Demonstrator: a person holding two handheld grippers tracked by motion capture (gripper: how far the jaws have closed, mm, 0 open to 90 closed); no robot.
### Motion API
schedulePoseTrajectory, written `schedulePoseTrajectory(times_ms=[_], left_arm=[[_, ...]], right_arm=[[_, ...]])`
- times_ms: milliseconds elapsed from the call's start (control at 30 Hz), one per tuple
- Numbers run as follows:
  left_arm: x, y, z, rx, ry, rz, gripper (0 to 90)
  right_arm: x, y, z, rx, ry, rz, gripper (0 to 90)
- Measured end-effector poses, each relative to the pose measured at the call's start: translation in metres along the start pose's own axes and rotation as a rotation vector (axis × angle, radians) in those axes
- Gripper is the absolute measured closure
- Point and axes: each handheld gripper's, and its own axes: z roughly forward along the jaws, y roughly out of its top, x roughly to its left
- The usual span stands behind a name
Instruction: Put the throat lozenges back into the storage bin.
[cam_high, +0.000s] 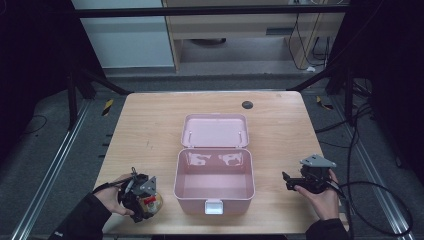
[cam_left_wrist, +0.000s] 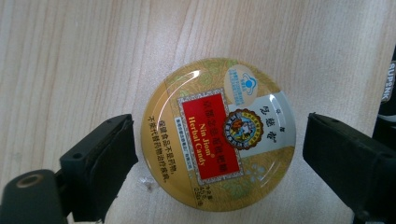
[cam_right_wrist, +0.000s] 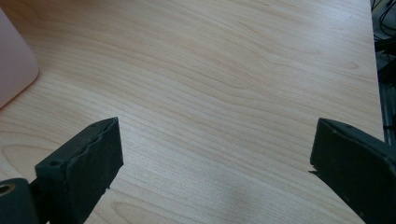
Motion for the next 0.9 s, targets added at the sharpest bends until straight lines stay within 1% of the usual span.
schedulePoseTrajectory(times_ms=[233,533,800,867,900], left_arm=[[0.0015,0.0009,0.0042,0.005,-0.009,0.003,12.4],[0.0038,0.0011,0.0082,0.032,-0.011,0.015,18.4],[0.0038,0.0007,0.0079,0.034,-0.009,0.011,19.2],[0.0036,0.0002,0.0070,0.030,-0.009,0.009,19.3],[0.0033,-0.0003,0.0058,0.019,-0.013,0.001,19.3]], right_arm=[[0.0012,-0.0002,0.0012,0.004,0.003,-0.001,2.8],[0.0004,-0.0001,0.0010,0.001,0.003,-0.005,2.9],[0.0005,0.0001,0.0005,-0.001,0.006,-0.001,2.9],[0.0002,0.0002,0.0001,0.000,0.006,0.000,3.0],[0.0002,0.0002,0.0000,0.000,0.006,0.001,3.0]])
